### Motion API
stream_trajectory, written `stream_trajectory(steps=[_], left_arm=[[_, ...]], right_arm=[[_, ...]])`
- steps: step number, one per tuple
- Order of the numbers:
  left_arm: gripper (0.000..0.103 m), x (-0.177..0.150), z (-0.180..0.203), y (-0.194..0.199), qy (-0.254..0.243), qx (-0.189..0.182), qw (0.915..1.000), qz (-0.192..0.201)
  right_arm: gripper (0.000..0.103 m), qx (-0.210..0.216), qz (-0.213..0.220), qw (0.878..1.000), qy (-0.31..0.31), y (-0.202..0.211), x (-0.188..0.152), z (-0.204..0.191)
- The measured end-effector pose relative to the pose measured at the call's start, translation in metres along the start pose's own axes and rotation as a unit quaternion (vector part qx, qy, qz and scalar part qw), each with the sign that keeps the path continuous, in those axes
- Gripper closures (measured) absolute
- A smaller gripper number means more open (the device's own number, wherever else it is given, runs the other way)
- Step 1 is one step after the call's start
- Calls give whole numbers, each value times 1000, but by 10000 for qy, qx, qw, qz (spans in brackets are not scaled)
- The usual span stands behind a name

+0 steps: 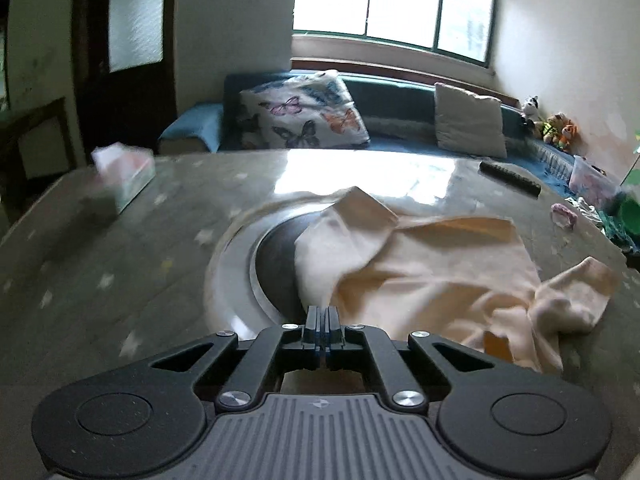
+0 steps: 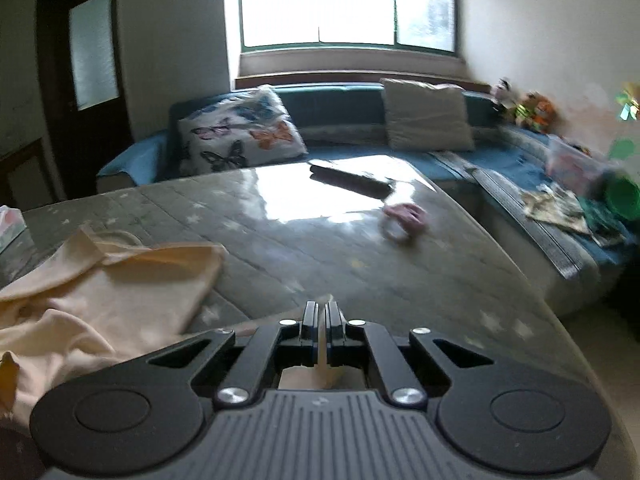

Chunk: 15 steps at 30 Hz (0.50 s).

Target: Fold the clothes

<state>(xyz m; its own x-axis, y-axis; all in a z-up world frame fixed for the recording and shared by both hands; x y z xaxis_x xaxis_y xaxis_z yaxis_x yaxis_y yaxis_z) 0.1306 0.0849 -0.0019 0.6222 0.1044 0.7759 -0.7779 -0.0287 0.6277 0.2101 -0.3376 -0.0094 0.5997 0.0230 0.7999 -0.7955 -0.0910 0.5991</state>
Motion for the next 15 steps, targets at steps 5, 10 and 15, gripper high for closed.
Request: stream_trajectory(steps=[5,10,15], left_arm=[[102,-34,-22,11,41,230,9991,-340],[99,-35,-8,23,-125,78,9996,-259],[80,-32,43,29,-684,-455,9966,-105]], right_arm=[[97,-118,-400,9991,-102,-1,-31,21],[78,-108,-495,9986,-145,-11,-38,19],[73,-124,-563,9979,-306,-34,-39,22]])
Point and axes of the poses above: each gripper's, at about its wrist camera, not at the fingertips, and y roughly against the way its jaws point, z to its right, x to its top, the point moved 10 cm from there along -y, roughly the way its jaws point
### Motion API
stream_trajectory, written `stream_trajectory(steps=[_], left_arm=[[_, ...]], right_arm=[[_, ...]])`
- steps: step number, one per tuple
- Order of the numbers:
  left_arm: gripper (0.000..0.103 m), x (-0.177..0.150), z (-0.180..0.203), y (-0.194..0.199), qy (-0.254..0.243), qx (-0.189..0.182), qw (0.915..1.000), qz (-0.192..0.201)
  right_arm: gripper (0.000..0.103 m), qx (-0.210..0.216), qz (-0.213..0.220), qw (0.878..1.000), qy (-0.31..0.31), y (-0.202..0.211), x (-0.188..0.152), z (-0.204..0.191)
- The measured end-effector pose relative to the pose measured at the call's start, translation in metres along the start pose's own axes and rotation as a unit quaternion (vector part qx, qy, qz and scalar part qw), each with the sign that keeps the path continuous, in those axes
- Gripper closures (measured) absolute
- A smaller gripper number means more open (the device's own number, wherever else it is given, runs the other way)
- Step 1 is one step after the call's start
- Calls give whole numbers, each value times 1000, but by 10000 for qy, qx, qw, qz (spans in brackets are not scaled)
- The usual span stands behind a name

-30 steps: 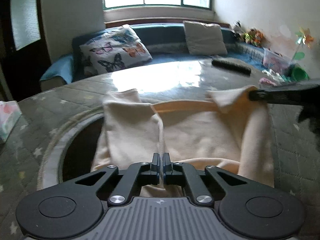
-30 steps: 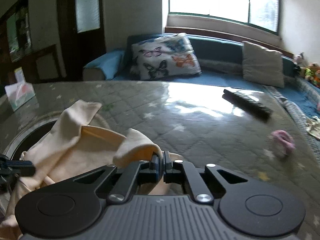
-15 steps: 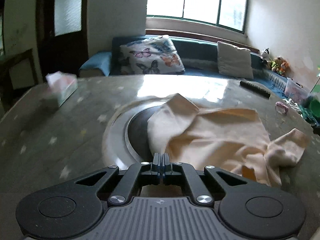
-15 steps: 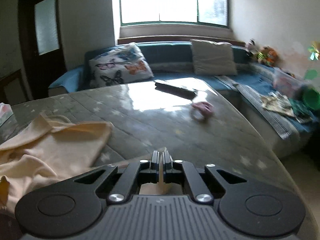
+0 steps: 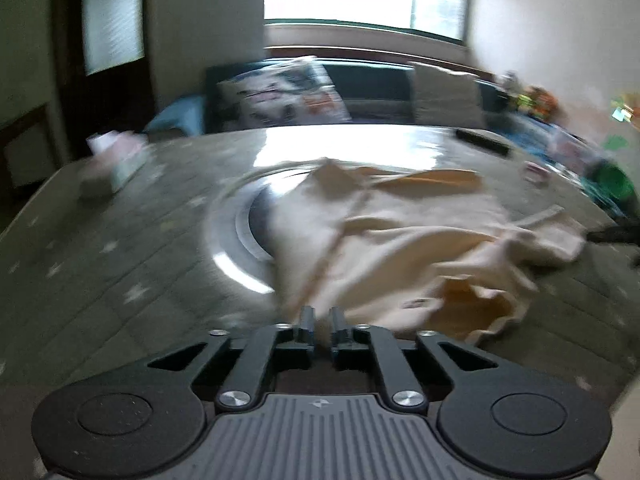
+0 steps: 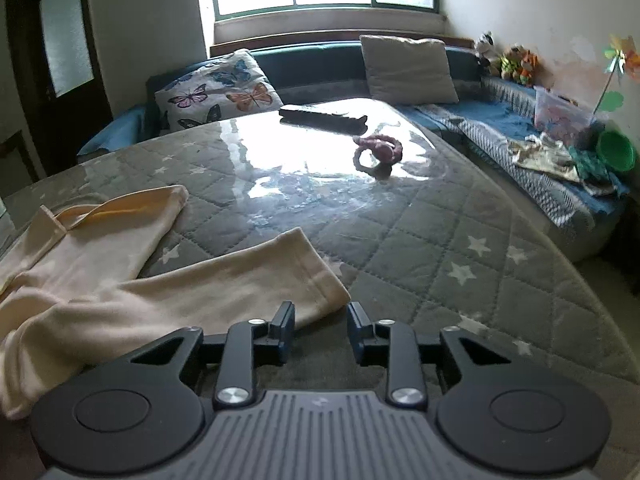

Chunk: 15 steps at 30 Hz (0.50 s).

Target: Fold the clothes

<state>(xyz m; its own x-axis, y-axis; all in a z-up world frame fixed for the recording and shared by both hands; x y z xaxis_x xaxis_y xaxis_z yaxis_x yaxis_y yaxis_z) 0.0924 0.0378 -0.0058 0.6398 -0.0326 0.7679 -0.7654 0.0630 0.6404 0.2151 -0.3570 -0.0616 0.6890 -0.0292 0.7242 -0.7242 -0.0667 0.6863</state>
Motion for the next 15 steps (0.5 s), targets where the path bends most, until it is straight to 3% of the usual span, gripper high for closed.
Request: stream_trajectory(steps=[6,8,9,10,15], left_arm=[[61,2,63,-5,-645,-755,9950,60],[56,1,79,-9,-807,-906,9926,42],[55,1,87,-10,-887,-977,9913,31],[55,0,91,-13,-929,-1012,9905,8],[57,-6,107,-27,-992,-1206,9876,-143]], right_arm=[[70,-34,17,9999,-139,-19,1,4],[76,-14,24,10000,-94,-20,2,3],[88,-6,25,10000,-68,-20,2,2],[92,-1,29,10000,-42,-20,2,1],[95,32,117,9999,5,-9,5,-1]])
Point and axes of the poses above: each gripper's, at about its wrist camera, not at the fingertips, and y roughly against the way its jaws point, z to its right, x to its top, the point moved 10 cm from there along -y, roughly the way its jaws point
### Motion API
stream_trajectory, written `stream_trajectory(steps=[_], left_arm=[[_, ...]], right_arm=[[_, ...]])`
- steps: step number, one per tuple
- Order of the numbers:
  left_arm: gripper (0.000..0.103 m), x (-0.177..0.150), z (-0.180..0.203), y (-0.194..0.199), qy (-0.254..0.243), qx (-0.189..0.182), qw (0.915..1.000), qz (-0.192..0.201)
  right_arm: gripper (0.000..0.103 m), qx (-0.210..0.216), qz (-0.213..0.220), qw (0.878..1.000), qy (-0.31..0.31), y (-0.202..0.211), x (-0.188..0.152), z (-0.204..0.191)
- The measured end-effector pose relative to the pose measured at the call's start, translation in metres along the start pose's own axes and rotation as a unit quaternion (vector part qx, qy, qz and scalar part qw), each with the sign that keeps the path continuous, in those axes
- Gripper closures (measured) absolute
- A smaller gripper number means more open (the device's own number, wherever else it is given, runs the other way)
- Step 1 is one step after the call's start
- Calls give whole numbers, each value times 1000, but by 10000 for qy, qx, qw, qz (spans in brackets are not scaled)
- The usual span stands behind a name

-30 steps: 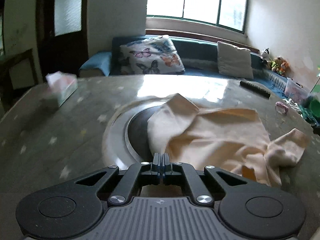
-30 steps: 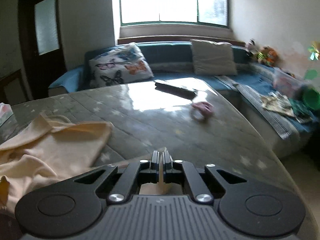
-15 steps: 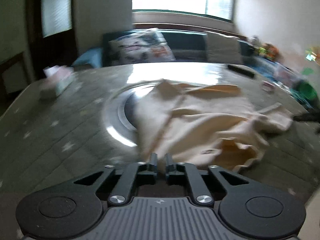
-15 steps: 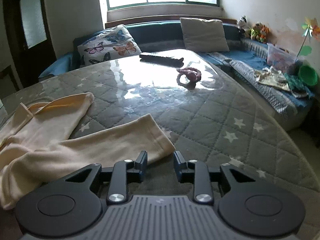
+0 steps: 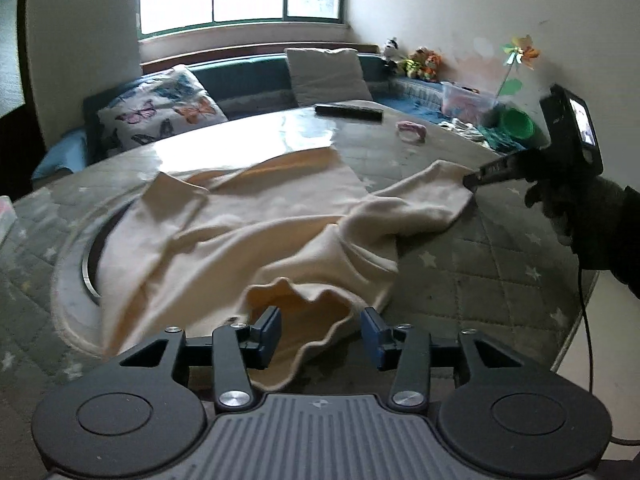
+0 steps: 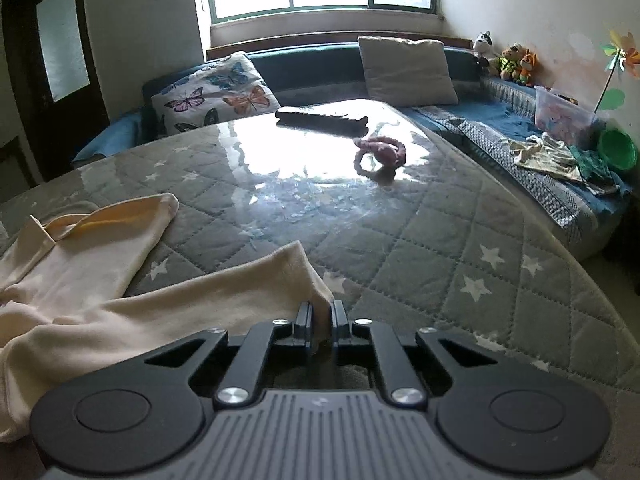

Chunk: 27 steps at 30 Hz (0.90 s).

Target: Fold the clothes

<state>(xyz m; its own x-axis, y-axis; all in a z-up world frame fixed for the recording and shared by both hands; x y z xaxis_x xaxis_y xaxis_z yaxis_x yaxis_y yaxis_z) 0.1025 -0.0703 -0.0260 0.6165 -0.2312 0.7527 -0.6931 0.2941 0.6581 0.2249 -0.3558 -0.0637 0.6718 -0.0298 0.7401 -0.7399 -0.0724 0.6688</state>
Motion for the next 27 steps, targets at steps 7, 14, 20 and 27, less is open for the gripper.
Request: stream_trajectory(steps=[7,14,20,27], left_arm=[[101,-5,17,-18,-183,-279,9994,-89],[101,-9,32,13,-489,-666,9964,178],[99,-23,42,12,-666,-912,9936,-52],[86,-11,20,28,-715,-537,9958,208]], right_arm=[[96,-41,281,9995,127,28,11,3],[96,-473,653,9962,324,64,20,24],[95,-872,98,9960,179,46,-9,52],[89,-881,29,9954,374,51,-11,46]])
Point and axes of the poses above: each gripper's, at about its wrist camera, not at the fingertips, and y roughly against the way its jaws point, z to its right, x to its top, the point moved 10 cm from there along -y, roughly the way its jaws point
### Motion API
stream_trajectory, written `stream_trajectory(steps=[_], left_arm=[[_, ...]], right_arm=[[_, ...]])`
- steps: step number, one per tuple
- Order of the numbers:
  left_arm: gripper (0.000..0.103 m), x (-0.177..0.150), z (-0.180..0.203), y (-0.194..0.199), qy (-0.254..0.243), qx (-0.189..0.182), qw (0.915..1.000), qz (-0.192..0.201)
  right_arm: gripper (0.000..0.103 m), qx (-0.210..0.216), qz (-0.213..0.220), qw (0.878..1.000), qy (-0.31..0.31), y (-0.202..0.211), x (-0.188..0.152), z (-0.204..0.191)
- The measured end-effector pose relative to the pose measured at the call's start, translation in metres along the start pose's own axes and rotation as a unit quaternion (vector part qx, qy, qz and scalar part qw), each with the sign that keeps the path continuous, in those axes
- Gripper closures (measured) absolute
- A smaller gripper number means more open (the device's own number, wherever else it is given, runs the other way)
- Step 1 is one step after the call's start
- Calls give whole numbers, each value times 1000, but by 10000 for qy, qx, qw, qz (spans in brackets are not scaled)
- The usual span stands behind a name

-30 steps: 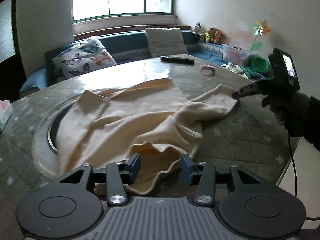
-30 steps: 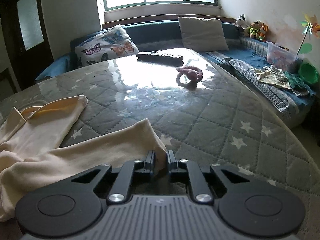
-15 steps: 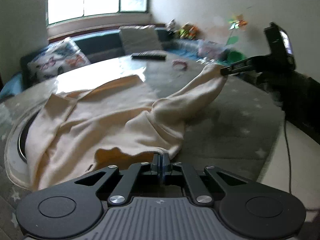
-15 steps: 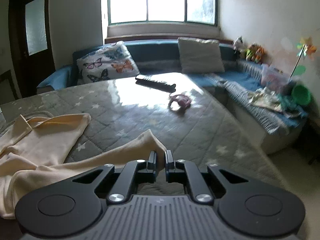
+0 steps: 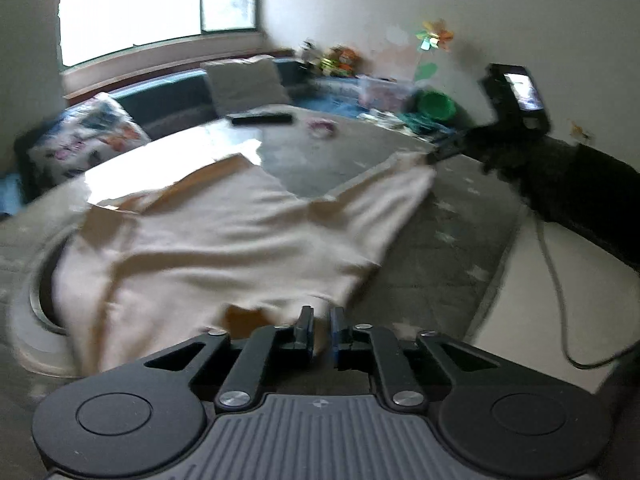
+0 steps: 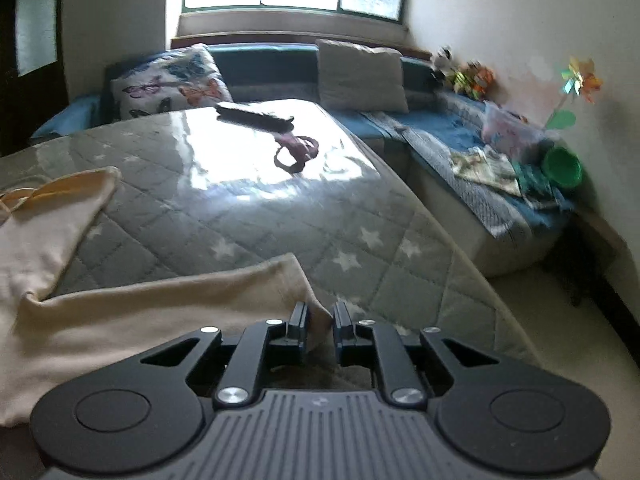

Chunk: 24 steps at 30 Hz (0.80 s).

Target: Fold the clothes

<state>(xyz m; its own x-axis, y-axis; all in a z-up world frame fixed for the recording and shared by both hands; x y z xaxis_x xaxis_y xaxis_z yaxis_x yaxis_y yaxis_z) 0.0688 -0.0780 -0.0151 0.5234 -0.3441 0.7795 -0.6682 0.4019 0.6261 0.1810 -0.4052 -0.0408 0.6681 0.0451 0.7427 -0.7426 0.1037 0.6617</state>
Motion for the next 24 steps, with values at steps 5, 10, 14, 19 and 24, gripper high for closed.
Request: stream_trajectory(steps=[5,10,14,19,24], left_arm=[[54,-7,-32,-2,-9,766,9970,-86],[71,-20,-46,-12,-60,954,9949,-306],[100,-31,-50,-12,106,895,9950,-428],[101,-38,-44,-1,59,791,9958,-449],[97,-39,-45,2,178,664,9962,-530]], right_arm=[[69,606,302,9968,426,23,22,-44],[62,1450,354,9842,954,40,28,-110],[61,2118,301,9670,1382,49,25,-163],[61,2698,238,9444,1864,52,23,-218],[61,3191,141,9203,2261,52,13,-269]])
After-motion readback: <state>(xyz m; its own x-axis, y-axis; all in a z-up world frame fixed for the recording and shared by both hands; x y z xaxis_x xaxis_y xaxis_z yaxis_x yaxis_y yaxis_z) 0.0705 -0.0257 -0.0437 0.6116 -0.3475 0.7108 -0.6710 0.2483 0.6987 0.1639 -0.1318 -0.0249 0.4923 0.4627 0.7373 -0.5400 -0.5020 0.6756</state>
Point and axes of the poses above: each gripper's, at about its wrist camera, not at the fingertips, and y roughly against the way its jaws point, z to its right, x to its top, the point moved 10 cm from there along -y, roughly the way its jaws point
